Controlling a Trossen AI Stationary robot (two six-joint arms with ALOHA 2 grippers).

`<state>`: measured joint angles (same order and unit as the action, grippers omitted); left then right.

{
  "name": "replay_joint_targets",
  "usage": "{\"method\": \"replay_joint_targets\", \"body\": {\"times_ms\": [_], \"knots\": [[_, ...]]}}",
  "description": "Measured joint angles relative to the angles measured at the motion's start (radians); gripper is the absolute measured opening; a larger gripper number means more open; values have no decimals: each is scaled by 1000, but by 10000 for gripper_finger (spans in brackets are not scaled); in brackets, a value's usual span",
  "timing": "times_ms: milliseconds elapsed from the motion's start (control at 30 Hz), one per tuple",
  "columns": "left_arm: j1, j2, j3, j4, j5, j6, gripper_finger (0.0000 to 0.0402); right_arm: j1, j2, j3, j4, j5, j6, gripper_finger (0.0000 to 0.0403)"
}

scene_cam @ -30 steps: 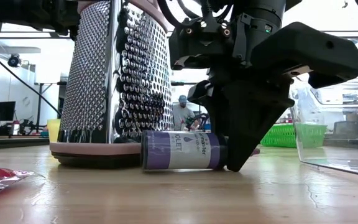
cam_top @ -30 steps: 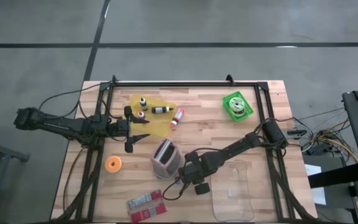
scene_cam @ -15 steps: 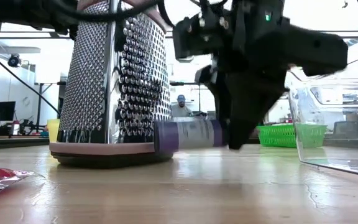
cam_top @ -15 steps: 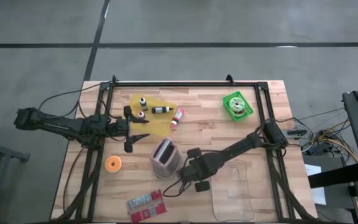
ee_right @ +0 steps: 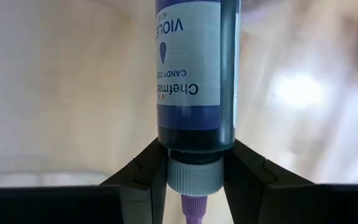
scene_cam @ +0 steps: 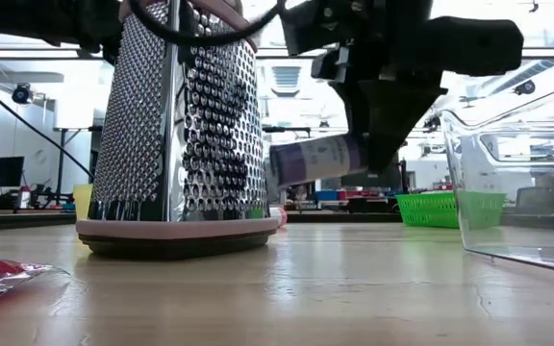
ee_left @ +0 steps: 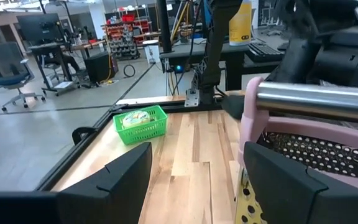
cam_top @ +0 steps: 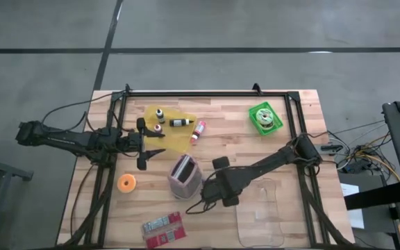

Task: Pick & Place Food Item
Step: Put the violet food coloring into the yellow bin

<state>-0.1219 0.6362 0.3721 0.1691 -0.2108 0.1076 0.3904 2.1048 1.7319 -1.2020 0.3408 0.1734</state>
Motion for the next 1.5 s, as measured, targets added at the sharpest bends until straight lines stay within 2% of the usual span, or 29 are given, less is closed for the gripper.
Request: {"method": "replay_joint_targets", "body": {"times_ms": [400, 733, 933, 1133, 1333, 1500], "knots": [[0, -6, 0, -10, 0, -15, 259, -57, -2, 59, -283, 265, -12, 110], [-1, -6, 0, -26, -22, -15, 259, -120, -25, 121, -365, 440, -14, 110], [-1, -8, 0, -29, -22, -15, 259, -130, -96, 207, -365, 511, -22, 110], [-1, -19, 0, -29, -22, -15, 259, -135, -161, 303, -336, 583, -102, 110], [-1, -36, 20, -16, -33, -18, 259, -146, -189, 356, -190, 604, -334, 110], [-1, -41, 67, 22, -44, -1, 259, -178, -189, 414, -51, 542, -466, 110]]}}
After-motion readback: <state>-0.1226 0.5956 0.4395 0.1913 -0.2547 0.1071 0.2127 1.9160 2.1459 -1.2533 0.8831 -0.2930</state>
